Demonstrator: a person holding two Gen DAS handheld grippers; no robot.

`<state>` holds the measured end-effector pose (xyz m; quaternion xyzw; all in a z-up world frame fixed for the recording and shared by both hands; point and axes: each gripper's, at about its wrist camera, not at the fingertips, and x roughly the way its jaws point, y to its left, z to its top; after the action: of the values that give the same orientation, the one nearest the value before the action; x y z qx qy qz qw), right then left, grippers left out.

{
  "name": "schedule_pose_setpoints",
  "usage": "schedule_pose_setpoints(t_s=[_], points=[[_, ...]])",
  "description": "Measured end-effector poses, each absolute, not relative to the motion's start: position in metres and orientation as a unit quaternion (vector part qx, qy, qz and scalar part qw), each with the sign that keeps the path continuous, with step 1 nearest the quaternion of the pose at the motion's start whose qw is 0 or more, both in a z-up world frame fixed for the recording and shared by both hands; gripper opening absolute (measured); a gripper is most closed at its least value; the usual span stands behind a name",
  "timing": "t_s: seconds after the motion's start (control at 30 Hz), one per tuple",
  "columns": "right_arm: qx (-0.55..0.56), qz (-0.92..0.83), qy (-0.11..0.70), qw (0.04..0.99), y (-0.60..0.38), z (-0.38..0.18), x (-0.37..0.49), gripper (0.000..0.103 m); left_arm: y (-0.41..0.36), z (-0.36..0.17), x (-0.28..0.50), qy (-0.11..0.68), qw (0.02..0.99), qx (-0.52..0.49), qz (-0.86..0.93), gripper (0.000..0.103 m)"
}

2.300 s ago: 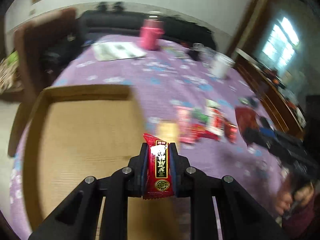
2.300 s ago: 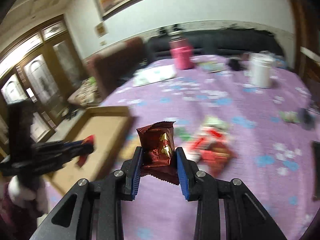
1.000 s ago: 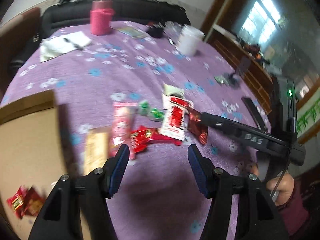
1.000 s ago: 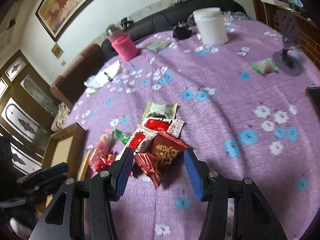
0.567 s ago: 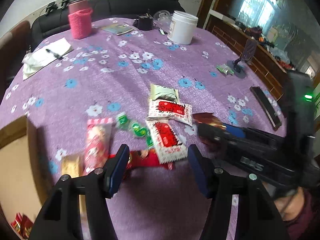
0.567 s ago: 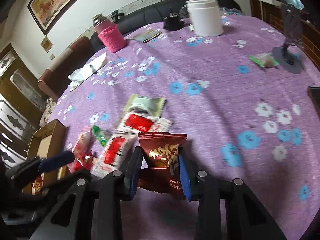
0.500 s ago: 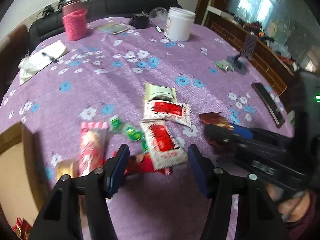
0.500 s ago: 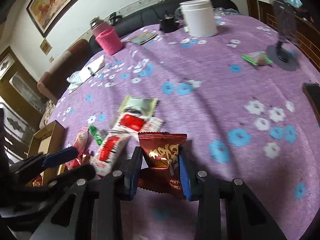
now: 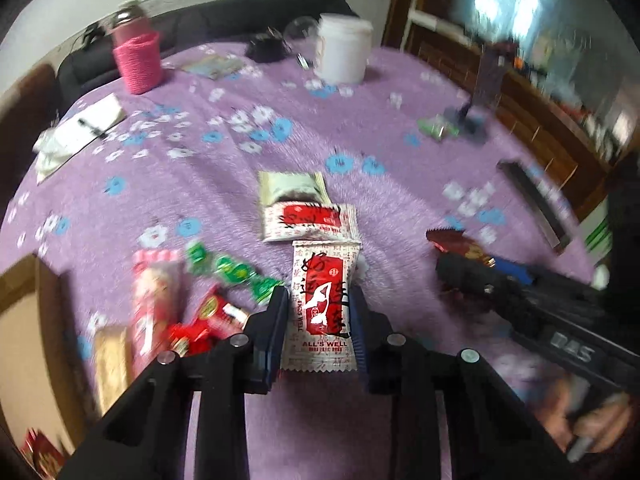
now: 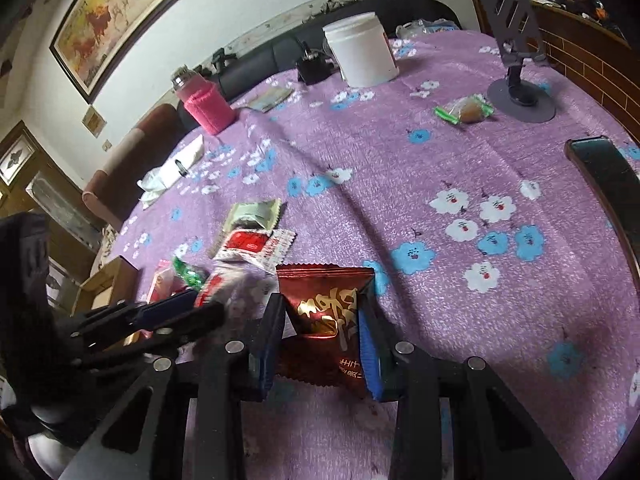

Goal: Organize snacks
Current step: 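Grasp the white-red packet with the left tool while the right tool grasps a red-brown packet, then release both packets into the cardboard box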

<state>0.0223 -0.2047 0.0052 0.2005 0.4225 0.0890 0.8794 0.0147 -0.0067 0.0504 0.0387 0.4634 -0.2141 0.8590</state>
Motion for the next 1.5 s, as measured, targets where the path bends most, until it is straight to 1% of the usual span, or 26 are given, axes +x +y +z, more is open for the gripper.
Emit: schedule_pose_setpoints(t_s=[0.2, 0.4, 0.5, 0.67, 0.8, 0.93, 1.0, 1.03, 1.07, 1.1, 1.17, 1.3, 1.37, 1.5], points=[[0.189, 0.115, 0.404, 0.888, -0.190, 0.028, 0.002, 0.037, 0.060, 0.091, -0.022, 0.425, 0.881, -0.037, -0.205, 0.029], [0.154, 0.171, 0.398, 0.888, -0.134, 0.052, -0.009, 0.038, 0.149, 0.108, -0.042, 0.405, 0.902, -0.064, -0.133, 0.030], [0.133, 0.208, 0.399, 0.883, -0.093, 0.061, -0.010, 0.038, 0.204, 0.102, -0.042, 0.411, 0.903, -0.090, -0.089, 0.030], [0.103, 0.270, 0.415, 0.863, -0.010, 0.067, 0.002, 0.038, 0.266, 0.082, -0.038, 0.422, 0.899, -0.113, -0.033, 0.030], [0.076, 0.304, 0.434, 0.845, 0.057, 0.061, 0.019, 0.038, 0.298, 0.064, -0.026, 0.437, 0.888, -0.140, -0.009, 0.030], [0.041, 0.316, 0.458, 0.830, 0.113, 0.040, 0.036, 0.038, 0.315, 0.052, -0.021, 0.446, 0.881, -0.156, 0.002, 0.030], [0.035, 0.315, 0.468, 0.825, 0.127, 0.033, 0.041, 0.038, 0.323, 0.050, -0.021, 0.445, 0.880, -0.166, 0.003, 0.032], [0.033, 0.316, 0.472, 0.822, 0.134, 0.029, 0.044, 0.040, 0.326, 0.049, -0.019, 0.444, 0.879, -0.177, -0.001, 0.035], [0.033, 0.317, 0.472, 0.822, 0.137, 0.028, 0.045, 0.040, 0.329, 0.049, -0.019, 0.442, 0.878, -0.186, -0.005, 0.042], [0.034, 0.319, 0.468, 0.823, 0.140, 0.027, 0.045, 0.040, 0.332, 0.050, -0.021, 0.438, 0.877, -0.196, -0.008, 0.046], [0.030, 0.319, 0.462, 0.827, 0.141, 0.029, 0.045, 0.043, 0.332, 0.053, -0.022, 0.430, 0.880, -0.201, -0.010, 0.049], [0.029, 0.322, 0.433, 0.842, 0.120, 0.051, 0.034, 0.046, 0.329, 0.064, -0.032, 0.415, 0.885, -0.211, -0.018, 0.050], [0.037, 0.313, 0.415, 0.853, 0.093, 0.062, 0.031, 0.053, 0.324, 0.071, -0.036, 0.407, 0.888, -0.211, -0.024, 0.051], [0.044, 0.257, 0.401, 0.878, 0.020, 0.069, 0.031, 0.053, 0.297, 0.089, -0.040, 0.392, 0.897, -0.198, -0.051, 0.055]])
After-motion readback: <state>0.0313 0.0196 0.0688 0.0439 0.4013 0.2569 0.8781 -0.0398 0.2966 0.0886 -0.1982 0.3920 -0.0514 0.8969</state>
